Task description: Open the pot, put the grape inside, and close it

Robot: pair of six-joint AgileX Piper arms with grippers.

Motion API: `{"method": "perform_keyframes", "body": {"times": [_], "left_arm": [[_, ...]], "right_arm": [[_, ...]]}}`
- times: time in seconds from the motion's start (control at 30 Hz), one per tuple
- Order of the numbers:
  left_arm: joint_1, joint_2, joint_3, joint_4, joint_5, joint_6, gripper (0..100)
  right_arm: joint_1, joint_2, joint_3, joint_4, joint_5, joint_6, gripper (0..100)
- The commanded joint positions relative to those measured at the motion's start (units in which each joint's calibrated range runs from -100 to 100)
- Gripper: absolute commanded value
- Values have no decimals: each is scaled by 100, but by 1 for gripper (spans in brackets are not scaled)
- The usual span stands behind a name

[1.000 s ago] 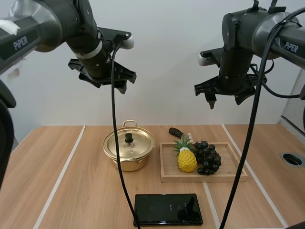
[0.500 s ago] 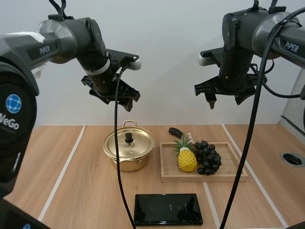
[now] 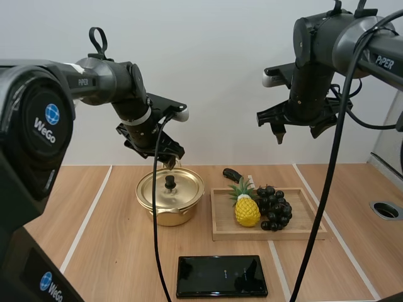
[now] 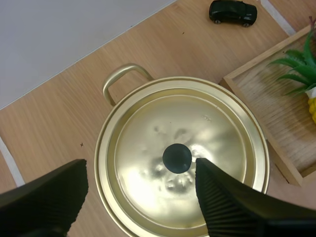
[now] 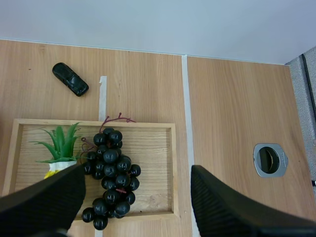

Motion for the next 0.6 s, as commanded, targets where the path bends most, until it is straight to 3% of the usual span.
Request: {"method": "perform_keyframes", "body": {"times": [0.0,0.57], "left_arm": [[-16,112,39,-115,-69,193,100],[-16,713,39,-759,82,859,100]], "right_arm": [[-14,-69,-3,12,11,-36,100],[-14,-69,-3,12,11,-36,100]]}}
